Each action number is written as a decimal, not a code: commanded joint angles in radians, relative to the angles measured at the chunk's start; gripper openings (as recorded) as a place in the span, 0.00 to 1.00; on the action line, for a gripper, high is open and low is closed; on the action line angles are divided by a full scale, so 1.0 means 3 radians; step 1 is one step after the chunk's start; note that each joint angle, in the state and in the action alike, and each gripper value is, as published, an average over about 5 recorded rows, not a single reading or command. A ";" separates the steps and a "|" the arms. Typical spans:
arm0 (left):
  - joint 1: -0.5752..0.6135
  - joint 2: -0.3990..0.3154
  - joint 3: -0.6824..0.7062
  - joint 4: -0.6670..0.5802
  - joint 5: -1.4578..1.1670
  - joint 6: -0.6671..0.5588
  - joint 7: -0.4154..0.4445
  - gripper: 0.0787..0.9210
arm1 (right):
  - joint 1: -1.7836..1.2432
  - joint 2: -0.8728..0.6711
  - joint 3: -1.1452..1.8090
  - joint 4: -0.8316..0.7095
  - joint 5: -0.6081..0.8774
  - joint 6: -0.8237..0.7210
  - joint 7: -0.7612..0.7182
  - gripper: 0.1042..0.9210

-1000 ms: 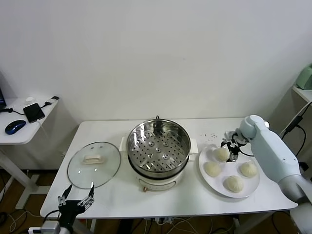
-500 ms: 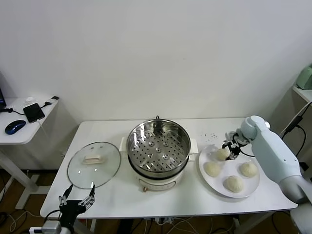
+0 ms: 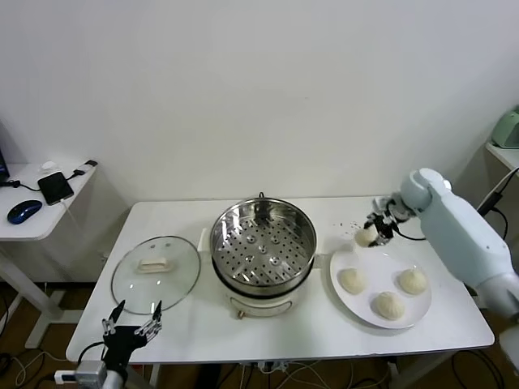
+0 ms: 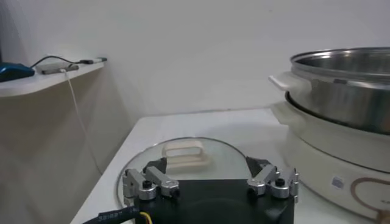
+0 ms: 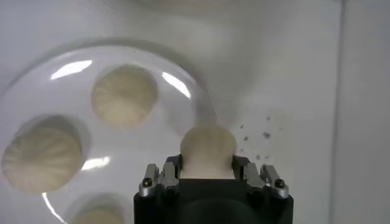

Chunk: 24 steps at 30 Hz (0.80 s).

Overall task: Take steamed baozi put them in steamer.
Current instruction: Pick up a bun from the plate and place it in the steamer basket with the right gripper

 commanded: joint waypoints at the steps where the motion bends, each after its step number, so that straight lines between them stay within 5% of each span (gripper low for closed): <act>1: -0.0039 0.0014 0.0005 -0.0018 0.0024 -0.0047 -0.0063 0.88 | 0.0952 0.0380 -0.0750 -0.0258 0.0808 -0.0054 -0.0220 0.57; 9: -0.0038 0.0021 -0.0031 -0.0045 -0.0048 -0.0078 -0.0101 0.88 | 0.1343 0.1251 -0.1314 -0.1040 0.1296 0.0662 -0.0075 0.57; 16: -0.0004 0.0010 -0.0063 -0.0053 -0.0078 -0.0082 -0.0120 0.88 | 0.1398 0.1342 -0.2023 -0.0772 0.1359 0.1790 0.0532 0.58; 24: 0.0004 -0.0033 -0.0046 -0.0047 -0.0065 -0.0083 -0.0127 0.88 | 0.1304 0.1383 -0.2248 -0.0531 0.1219 0.2666 0.0631 0.58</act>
